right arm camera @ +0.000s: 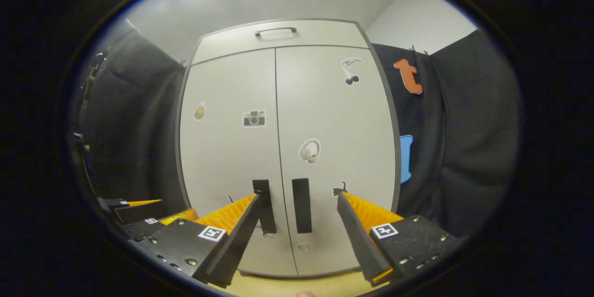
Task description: Open the right door of the double-door shoe cabinet with the right hand, and open the left door with the left hand.
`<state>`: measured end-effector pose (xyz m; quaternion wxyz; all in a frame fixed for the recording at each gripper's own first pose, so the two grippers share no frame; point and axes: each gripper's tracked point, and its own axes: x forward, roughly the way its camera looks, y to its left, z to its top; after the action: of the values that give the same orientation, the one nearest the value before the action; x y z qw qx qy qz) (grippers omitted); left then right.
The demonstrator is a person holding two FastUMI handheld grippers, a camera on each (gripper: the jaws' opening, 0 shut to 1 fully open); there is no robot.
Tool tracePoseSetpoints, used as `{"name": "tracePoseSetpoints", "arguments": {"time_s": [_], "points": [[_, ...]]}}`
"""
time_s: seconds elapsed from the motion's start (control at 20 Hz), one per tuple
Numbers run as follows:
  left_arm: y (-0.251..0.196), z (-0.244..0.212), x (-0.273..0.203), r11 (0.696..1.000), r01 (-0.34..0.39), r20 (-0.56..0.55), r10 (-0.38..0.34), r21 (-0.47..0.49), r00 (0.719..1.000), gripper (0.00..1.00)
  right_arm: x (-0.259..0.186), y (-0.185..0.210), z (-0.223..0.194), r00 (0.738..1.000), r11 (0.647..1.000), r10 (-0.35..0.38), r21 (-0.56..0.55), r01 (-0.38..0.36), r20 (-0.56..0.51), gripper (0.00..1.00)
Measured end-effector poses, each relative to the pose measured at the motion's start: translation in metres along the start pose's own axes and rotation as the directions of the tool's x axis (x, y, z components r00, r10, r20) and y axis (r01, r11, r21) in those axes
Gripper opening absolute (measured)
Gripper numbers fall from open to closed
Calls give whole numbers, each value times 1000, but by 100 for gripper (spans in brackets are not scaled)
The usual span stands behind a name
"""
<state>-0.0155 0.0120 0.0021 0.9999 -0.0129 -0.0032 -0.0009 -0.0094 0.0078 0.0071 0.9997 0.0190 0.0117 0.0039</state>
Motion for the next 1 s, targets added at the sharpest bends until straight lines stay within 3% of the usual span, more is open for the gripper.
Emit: {"name": "tracePoseSetpoints", "arguments": {"time_s": [0.6,0.75,1.0], "points": [[34,-11,10,998,-54,-30,55,10,998,96,55,21,-14,999,999,27,-37,-28,-25,98],[43,-12,6,997,-72,-33,72,12,997,96,65,4,-20,999,996,-43,-81,41,-20,98],[50,-16,3,996,-86,-47,86,6,995,96,86,-11,-29,997,991,-75,-113,71,-31,98]]}}
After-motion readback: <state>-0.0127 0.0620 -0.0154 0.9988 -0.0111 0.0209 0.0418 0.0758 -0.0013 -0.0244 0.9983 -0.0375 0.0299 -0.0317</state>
